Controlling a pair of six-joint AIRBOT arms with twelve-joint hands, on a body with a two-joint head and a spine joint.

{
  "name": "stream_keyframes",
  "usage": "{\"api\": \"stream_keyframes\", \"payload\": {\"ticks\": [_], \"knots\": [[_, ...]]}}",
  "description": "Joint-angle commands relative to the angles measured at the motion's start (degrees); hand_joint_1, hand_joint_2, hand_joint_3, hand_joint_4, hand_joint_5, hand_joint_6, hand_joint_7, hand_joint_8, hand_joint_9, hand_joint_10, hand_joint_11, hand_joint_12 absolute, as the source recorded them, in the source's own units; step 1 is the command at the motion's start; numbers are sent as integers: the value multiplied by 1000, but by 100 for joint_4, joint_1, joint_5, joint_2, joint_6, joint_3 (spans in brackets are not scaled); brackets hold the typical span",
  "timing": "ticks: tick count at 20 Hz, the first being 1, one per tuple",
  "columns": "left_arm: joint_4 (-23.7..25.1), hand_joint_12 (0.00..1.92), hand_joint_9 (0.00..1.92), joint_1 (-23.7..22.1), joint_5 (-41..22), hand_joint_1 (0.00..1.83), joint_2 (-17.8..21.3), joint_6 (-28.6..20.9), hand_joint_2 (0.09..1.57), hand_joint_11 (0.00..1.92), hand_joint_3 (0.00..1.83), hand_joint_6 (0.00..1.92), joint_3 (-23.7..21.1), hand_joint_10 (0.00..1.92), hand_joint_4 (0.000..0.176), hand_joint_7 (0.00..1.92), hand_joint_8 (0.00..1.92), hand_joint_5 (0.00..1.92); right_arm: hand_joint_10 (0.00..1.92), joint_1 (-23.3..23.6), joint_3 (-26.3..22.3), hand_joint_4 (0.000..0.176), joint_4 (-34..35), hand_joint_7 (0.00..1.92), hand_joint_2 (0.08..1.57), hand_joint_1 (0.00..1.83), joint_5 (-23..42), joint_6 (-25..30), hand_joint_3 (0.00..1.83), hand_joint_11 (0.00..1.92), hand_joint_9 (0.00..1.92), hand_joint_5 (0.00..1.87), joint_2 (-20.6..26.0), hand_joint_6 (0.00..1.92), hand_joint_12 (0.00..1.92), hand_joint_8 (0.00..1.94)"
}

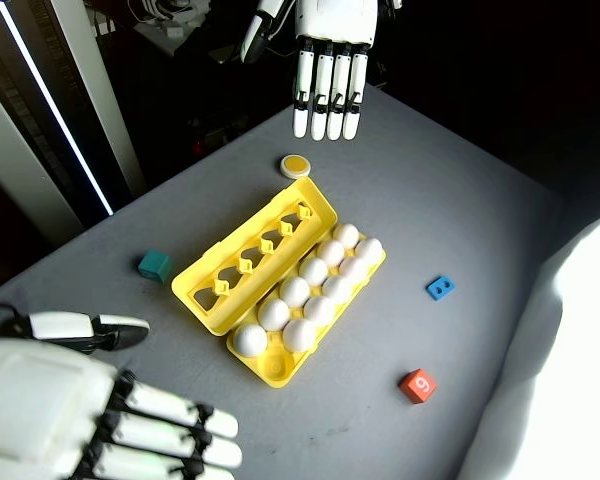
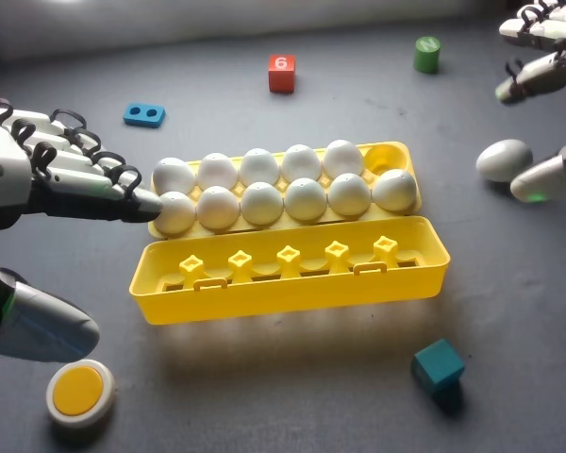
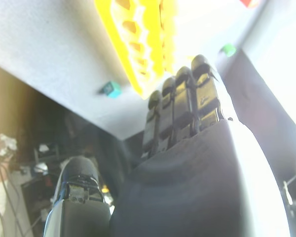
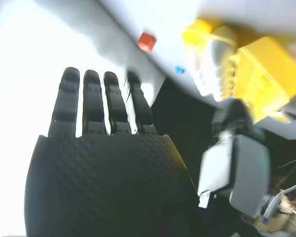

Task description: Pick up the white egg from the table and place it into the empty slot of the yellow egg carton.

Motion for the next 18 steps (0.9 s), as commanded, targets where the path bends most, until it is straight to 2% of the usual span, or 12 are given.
{"api": "stream_keyframes", "payload": {"ticks": [1, 5, 6, 7, 9, 11, 14, 15, 16, 17, 18], "knots": [[-124, 231, 108, -89, 425, 0, 18, -5, 1133, 0, 0, 0, 1, 2, 0, 131, 2, 125, 0, 20, 66, 113, 8, 0, 759, 310, 661, 10, 0, 0, 0, 755, -11, 79, 0, 0], [-133, 159, 80, -90, 425, 0, 18, -5, 1137, 0, 1, 2, 0, 2, 0, 104, 2, 103, 0, -73, 417, 122, 8, 0, 742, 391, 776, 9, 0, 0, 0, 808, -289, 89, 0, 0], [-134, 291, 132, -91, 425, 0, 18, -5, 1138, 0, 0, 5, -1, 5, 0, 156, 5, 154, 0, -82, 469, 103, 8, 0, 740, 429, 806, 9, 0, 0, 0, 851, -331, 65, 0, 0], [-134, 289, 131, -91, 425, 0, 18, -5, 1132, 0, 0, 1, 0, 1, 0, 156, 1, 156, 0, -85, 551, 105, 8, 0, 740, 456, 842, 9, 0, 0, 0, 858, -388, 57, 0, 0], [-133, 264, 132, -90, 425, 0, 18, -5, 1135, 0, 0, 1, 2, 1, 0, 157, 2, 155, 0, -88, 621, 85, 8, 0, 765, 594, 872, 9, 7, 0, 0, 878, -439, 59, 0, 0], [-132, 260, 119, -86, 425, 0, 18, -5, 1133, 0, 0, 2, 1, 0, 0, 147, 0, 157, 0, -104, 736, 81, 8, 0, 758, 639, 900, 9, 3, 0, 0, 881, -533, 57, 0, 0], [-126, 298, 129, -83, 425, 0, 18, -5, 1132, 0, 0, 1, -3, 4, 0, 149, 2, 155, 0, -212, 946, 86, 6, 0, 752, 642, 946, 8, 0, 0, 0, 888, -709, 55, 0, 0], [-126, 304, 131, -80, 425, 0, 18, -5, 1132, 0, 0, 1, -6, 4, 0, 149, 2, 155, 0, -260, 1042, 95, 5, 0, 768, 616, 945, 8, 7, 0, 0, 871, -785, 46, 0, 0], [-126, 291, 130, -75, 425, 0, 18, -5, 1132, 0, 0, 0, -6, 3, 0, 149, 1, 152, 0, -275, 1079, 94, 5, 0, 774, 615, 943, 8, 9, 0, 0, 867, -813, 43, 0, 0], [-124, 373, 171, -72, 425, 0, 18, -5, 1139, 0, 1, 0, -6, 3, 0, 195, 2, 190, 0, -293, 1132, 78, 2, 0, 762, 647, 936, 8, 3, 0, 0, 876, -862, 45, 0, 0], [-124, 360, 170, -75, 425, 0, 18, -5, 1135, 0, 0, 0, -11, 2, 0, 195, 2, 190, 0, -299, 1156, 100, -8, 0, 773, 613, 922, 8, 8, 0, 0, 866, -888, 38, 0, 0]]}}
